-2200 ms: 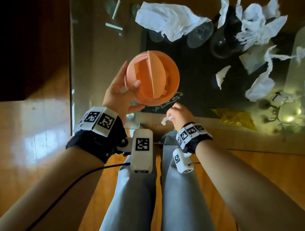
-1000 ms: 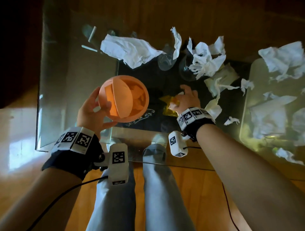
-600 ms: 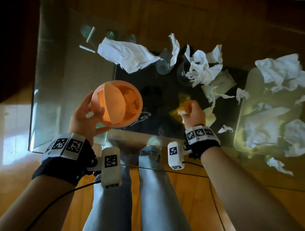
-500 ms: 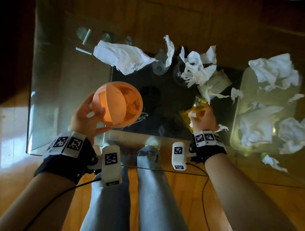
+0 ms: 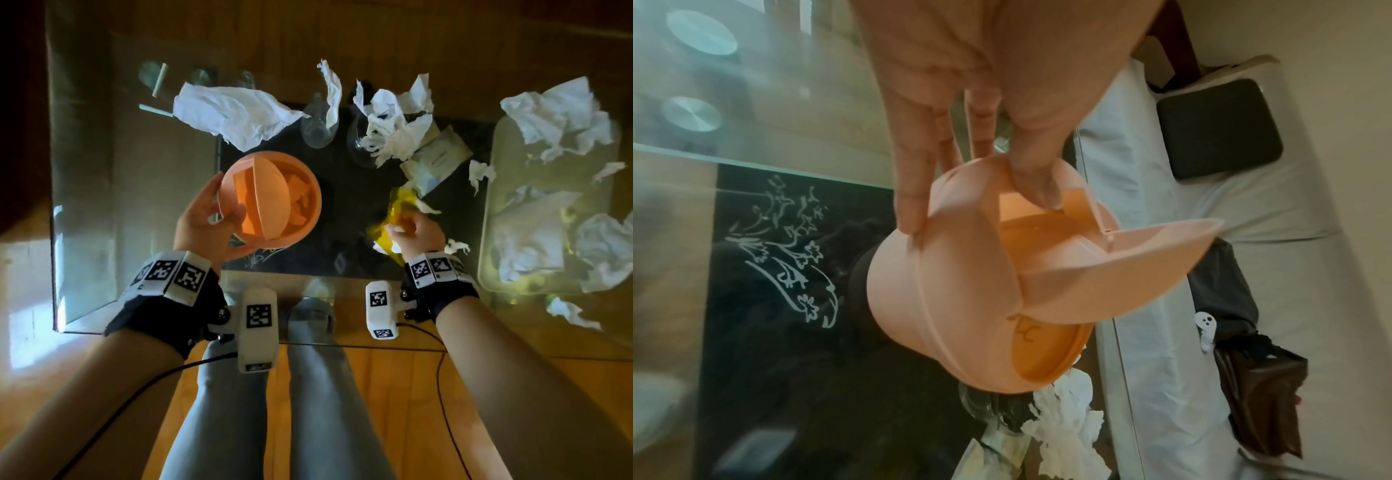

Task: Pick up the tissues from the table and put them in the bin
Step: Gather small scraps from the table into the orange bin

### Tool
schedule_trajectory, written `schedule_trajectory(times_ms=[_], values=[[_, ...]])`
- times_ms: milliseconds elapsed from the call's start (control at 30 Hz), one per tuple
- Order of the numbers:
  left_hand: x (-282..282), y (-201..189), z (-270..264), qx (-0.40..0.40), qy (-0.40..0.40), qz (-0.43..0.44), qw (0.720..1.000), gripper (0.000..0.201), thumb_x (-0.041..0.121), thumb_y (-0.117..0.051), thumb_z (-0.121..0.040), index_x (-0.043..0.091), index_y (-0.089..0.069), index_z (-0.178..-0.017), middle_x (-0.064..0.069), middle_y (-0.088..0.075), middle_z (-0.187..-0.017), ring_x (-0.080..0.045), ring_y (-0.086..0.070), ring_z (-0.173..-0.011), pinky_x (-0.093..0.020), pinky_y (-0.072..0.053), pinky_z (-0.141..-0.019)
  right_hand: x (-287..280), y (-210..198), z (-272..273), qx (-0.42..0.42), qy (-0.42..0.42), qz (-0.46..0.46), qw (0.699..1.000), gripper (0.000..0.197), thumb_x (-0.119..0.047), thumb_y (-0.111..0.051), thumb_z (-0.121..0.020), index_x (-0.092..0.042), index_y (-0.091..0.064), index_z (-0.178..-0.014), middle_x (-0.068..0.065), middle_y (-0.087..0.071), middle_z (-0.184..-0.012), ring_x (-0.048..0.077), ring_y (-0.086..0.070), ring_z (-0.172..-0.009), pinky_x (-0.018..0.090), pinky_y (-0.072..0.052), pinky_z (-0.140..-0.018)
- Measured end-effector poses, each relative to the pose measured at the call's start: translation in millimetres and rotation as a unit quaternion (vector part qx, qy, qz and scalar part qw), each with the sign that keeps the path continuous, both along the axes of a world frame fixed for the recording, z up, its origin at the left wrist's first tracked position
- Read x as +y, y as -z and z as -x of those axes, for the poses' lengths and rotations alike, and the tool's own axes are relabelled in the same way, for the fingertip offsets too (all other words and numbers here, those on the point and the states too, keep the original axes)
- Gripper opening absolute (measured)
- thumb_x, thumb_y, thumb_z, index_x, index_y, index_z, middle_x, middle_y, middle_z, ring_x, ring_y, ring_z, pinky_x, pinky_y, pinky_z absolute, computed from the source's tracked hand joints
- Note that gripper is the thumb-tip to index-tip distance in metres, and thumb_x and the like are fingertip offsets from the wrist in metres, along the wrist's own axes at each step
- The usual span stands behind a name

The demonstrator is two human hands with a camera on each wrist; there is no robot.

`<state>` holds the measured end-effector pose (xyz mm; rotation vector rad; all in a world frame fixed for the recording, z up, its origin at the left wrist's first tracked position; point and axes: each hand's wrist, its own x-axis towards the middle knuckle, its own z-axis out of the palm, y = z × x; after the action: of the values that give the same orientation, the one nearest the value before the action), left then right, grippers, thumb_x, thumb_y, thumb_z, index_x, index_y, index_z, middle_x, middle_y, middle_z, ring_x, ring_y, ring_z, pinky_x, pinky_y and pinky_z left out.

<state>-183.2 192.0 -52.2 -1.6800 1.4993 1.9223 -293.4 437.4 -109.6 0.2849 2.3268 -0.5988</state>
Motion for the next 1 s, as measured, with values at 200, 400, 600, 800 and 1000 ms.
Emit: schedule_trajectory(times_ms=[200,400,600,800,1000], values=[[-16.2,-10.4,-6.1,-0.01,0.07,0.047,0.996,0.061,0.004,-0.061,-0.081,0.025,-0.042,-0.135,-0.014,-0.046,-0.139,-0.043,-0.046,-0.123,-0.066,-0.049,-0.082,-51.9,-67.9,-1.6,0.122,-0.03,0.202,0.971,0.017,-0.011,-0.072,-0.073,-0.023,-0.064,-0.083,0.014,-0.062,-0.105,0.02,-0.059,-0.092,0.018,-0.047,-0.081],[-54.4,-29.5,-17.3,-0.012,0.072,0.019,0.997,0.057,0.006,-0.058,-0.084,0.024,-0.041,-0.135,-0.012,-0.045,-0.141,-0.038,-0.047,-0.124,-0.063,-0.05,-0.083,-135.7,-114.7,-13.6,0.144,-0.093,0.254,0.952,0.011,-0.013,-0.075,-0.069,-0.016,-0.07,-0.078,-0.013,-0.053,-0.077,-0.003,-0.047,-0.069,0.013,-0.045,-0.073],[-113.4,-32.1,-34.1,-0.02,0.074,0.025,0.997,0.055,0.004,-0.053,-0.086,0.026,-0.04,-0.135,-0.013,-0.043,-0.14,-0.038,-0.046,-0.123,-0.058,-0.053,-0.078,-214.8,-96.0,-43.1,0.068,-0.119,0.203,0.97,0.019,-0.002,-0.066,-0.074,-0.016,-0.065,-0.087,0.002,-0.071,-0.086,0.01,-0.065,-0.068,0.03,-0.059,-0.07],[-160.4,-17.1,-52.2,-0.019,0.167,0.144,0.975,0.053,0.003,-0.047,-0.086,0.03,-0.041,-0.132,-0.016,-0.056,-0.126,-0.034,-0.063,-0.1,-0.05,-0.058,-0.073,-278.2,-87.9,-68.7,0.058,-0.237,0.144,0.959,0.005,-0.012,-0.061,-0.081,-0.012,-0.062,-0.086,0.006,-0.07,-0.093,0.021,-0.064,-0.087,0.029,-0.051,-0.08],[-189.7,-5.8,-53.1,-0.016,0.209,0.154,0.965,0.051,0.013,-0.053,-0.085,0.027,-0.041,-0.132,-0.017,-0.058,-0.12,-0.038,-0.063,-0.098,-0.051,-0.057,-0.074,-319.9,-64.4,-77.1,-0.061,-0.303,0.096,0.946,0.036,-0.007,-0.033,-0.093,-0.025,-0.031,-0.063,-0.006,-0.038,-0.071,0.009,-0.042,-0.066,0.006,-0.036,-0.051]])
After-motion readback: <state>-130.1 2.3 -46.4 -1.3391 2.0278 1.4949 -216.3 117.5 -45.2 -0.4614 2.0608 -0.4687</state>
